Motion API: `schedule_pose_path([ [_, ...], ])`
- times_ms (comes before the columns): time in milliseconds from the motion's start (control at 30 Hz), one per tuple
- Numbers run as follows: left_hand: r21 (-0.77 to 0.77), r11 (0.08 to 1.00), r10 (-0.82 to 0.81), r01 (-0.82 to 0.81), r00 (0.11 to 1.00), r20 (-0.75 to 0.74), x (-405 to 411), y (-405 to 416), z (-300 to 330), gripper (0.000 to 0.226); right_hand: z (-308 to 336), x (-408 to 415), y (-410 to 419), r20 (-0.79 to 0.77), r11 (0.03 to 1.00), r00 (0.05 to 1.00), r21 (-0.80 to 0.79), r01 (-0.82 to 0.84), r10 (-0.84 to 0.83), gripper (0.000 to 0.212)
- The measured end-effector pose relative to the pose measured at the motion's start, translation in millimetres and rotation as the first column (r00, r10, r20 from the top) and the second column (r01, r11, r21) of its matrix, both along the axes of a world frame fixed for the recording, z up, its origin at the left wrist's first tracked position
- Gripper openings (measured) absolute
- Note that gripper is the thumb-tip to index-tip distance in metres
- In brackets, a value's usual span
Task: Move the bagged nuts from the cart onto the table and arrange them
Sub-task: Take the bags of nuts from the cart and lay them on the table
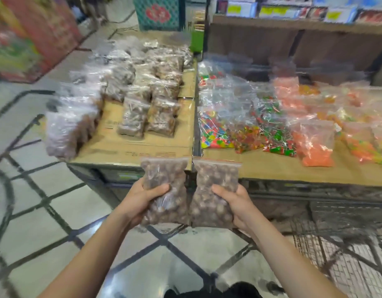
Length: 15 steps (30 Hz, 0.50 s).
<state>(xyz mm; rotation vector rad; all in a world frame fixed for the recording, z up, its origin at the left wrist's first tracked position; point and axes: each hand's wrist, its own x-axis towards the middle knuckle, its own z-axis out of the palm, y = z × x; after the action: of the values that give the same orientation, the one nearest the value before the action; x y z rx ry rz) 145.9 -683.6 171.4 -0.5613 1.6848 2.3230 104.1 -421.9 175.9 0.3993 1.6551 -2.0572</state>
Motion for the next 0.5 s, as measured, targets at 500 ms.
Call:
schedule_pose_path([
  [500, 0.034, 0.955, 0.295, -0.295, 0.955, -0.009, -42.4, -154.2, -6.7, 0.081, -6.4, -85.7, -155.3, -0.036, 0.984, 0.984, 0.038, -0.173, 0.174, 0.068],
])
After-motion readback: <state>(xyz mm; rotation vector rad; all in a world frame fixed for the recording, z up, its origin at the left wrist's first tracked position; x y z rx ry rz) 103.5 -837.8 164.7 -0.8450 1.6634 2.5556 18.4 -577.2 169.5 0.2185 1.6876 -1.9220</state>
